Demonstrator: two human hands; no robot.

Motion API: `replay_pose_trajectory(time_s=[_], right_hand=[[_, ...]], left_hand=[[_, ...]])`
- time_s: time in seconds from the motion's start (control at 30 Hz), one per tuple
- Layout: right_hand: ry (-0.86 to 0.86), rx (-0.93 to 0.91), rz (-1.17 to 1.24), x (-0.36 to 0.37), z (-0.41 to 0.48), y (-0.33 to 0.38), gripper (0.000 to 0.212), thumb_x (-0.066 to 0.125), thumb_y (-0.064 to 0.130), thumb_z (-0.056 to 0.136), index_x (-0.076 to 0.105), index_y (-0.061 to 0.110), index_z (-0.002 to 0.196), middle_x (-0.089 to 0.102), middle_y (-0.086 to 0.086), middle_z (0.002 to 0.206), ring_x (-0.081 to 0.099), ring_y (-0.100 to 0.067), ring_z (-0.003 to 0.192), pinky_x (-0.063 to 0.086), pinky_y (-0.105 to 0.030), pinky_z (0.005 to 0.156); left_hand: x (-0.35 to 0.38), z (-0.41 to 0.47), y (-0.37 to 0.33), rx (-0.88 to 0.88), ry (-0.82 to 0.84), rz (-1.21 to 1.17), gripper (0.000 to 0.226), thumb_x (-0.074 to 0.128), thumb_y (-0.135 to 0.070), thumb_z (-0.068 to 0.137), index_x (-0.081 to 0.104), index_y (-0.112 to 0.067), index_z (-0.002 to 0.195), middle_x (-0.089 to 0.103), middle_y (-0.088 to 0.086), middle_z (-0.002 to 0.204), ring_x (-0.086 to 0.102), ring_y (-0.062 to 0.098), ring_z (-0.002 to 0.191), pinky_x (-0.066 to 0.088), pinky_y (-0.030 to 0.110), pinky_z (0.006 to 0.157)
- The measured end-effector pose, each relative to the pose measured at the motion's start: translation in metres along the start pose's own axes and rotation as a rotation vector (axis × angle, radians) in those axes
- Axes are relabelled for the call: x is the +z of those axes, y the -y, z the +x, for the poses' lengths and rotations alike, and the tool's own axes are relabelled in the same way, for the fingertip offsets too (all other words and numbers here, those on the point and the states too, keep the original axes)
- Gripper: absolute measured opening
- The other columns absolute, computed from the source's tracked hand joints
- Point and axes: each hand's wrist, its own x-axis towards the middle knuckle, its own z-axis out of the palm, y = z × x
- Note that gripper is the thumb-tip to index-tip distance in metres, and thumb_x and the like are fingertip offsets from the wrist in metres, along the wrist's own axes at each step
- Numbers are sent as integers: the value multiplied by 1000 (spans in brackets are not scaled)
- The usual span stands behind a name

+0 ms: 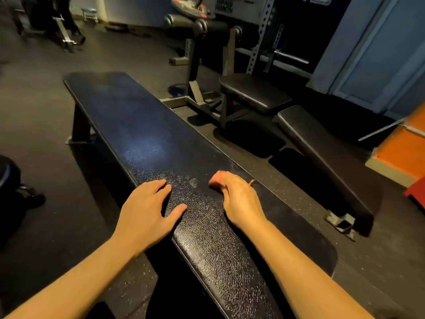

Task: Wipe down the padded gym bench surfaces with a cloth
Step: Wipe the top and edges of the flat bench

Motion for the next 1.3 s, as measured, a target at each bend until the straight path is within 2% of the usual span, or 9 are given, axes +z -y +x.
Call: replay_pose_trajectory(time_s=[0.1, 0.27, 0.43, 0.53, 0.7, 0.83, 1.1, 1.23, 1.3], right_hand=[[42, -82, -60, -28, -35, -18, 43, 52, 6, 100, 59, 45, 118, 55, 29, 138, 48, 3, 129, 41, -24, 103], [4, 184, -93, -9, 51, -23, 44, 47, -3, 85, 57, 38, 96, 64, 14, 106, 60, -21, 97, 51, -37, 82], [101, 81, 60, 36, 139, 0, 36, 45, 3, 95, 65, 32, 101, 69, 9, 110, 63, -24, 103, 53, -37, 87], [117, 25, 34, 18, 108, -16, 42, 45, 9, 100, 62, 42, 117, 66, 19, 123, 61, -13, 112, 51, -36, 97], [15, 148, -126, -52, -30, -50, 39, 51, 12, 101, 59, 45, 118, 61, 29, 123, 57, -1, 107, 47, -26, 89], [12, 230, -183, -52, -30, -43, 39, 50, 7, 95, 63, 40, 111, 64, 23, 120, 62, -11, 111, 50, -31, 88], [131, 90, 80, 51, 186, 28, 41, 46, 10, 96, 71, 36, 116, 70, 10, 124, 63, -22, 118, 48, -37, 103], [306, -241, 168, 61, 136, 79, 38, 50, 2, 98, 74, 26, 116, 69, 9, 130, 57, -7, 125, 37, -13, 107], [323, -310, 142, 45, 103, 61, 38, 49, 7, 101, 70, 33, 118, 64, 16, 135, 53, -4, 130, 37, -17, 108]], left_hand=[[5, -4, 5, 21, 0, -13, 85, 42, -78, 89, 69, -9, 131, 64, 4, 138, 59, 24, 130, 50, 42, 107], [3, 3, 8, 59, 71, -3, 91, 35, -84, 89, 63, -13, 138, 58, -5, 141, 52, 16, 134, 49, 35, 108], [3, 2, 8, 51, 65, -4, 91, 37, -84, 89, 64, -12, 138, 60, -2, 141, 53, 18, 136, 48, 38, 111], [-1, 2, 7, 65, 66, 6, 85, 39, -82, 91, 67, -12, 131, 61, -7, 129, 59, 16, 123, 53, 35, 100], [-3, 1, 5, 80, 50, -8, 78, 41, -78, 92, 68, -11, 121, 59, -8, 115, 60, 15, 108, 55, 33, 91], [1, 2, 5, 56, 42, -34, 80, 40, -79, 91, 68, -12, 124, 58, -8, 121, 58, 15, 112, 54, 33, 94], [7, -1, 7, 51, -24, -57, 81, 46, -77, 91, 68, -11, 130, 62, -4, 130, 60, 18, 118, 48, 34, 104], [9, -2, 9, 72, -34, -61, 80, 48, -75, 90, 69, -9, 130, 63, 1, 135, 61, 23, 123, 49, 39, 108], [7, -2, 10, 70, -6, -66, 80, 48, -76, 90, 68, -10, 132, 62, 0, 136, 59, 22, 126, 48, 40, 109]])
